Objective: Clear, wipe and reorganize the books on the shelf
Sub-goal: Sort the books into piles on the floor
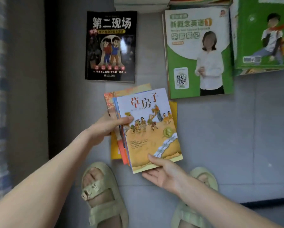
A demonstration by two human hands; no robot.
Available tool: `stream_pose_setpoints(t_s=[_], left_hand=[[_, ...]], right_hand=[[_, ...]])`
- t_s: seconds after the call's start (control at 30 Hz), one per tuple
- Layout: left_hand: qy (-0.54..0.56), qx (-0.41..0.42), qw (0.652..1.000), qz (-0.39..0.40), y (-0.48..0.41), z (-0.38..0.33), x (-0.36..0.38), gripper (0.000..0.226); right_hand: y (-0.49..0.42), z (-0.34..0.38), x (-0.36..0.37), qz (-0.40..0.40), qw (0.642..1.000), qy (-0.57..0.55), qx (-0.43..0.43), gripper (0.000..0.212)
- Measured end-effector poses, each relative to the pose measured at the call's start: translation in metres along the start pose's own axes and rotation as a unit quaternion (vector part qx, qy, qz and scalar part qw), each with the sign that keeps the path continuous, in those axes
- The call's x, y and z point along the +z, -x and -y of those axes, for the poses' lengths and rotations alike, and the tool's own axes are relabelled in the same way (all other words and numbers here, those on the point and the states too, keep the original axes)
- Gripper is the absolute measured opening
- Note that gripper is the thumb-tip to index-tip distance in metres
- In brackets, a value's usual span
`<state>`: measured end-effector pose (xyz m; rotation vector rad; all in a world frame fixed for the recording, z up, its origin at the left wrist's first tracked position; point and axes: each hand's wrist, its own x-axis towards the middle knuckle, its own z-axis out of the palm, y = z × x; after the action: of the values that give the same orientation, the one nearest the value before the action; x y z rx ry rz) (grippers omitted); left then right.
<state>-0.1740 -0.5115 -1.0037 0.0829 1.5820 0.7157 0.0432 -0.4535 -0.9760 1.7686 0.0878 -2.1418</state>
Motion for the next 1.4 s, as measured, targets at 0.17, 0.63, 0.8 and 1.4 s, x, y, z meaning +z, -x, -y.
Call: stream_pose_setpoints(t_s=[0.17, 0.63, 0.8, 1.4], left_hand=[[-0.293, -0.093, 0.951, -0.038, -0.018, -0.017, -0.018, 0.045], [-0.477, -0.070, 0.876, 0.005, -0.039, -0.047, -0.022, 0.055], [-0.478, -0.031, 0.878, -0.009, -0.040, -0.061, -0.008, 0.054], [-0.136, 0.041, 0.969, -0.202, -0.023, 0.004, -0.005, 0.033]], right_hand=[[0.006, 0.036, -0.008, 0.008, 0.885, 0.447, 0.130, 0.038], [-0.015, 0.154, 0.034, -0.075, 0.610, 0.733, -0.292, 0.040], [-0.017, 0.148, 0.010, -0.126, 0.640, 0.661, -0.371, 0.028], [0.037, 0.196, -0.187, -0.196, 0.849, 0.400, -0.283, 0.034]])
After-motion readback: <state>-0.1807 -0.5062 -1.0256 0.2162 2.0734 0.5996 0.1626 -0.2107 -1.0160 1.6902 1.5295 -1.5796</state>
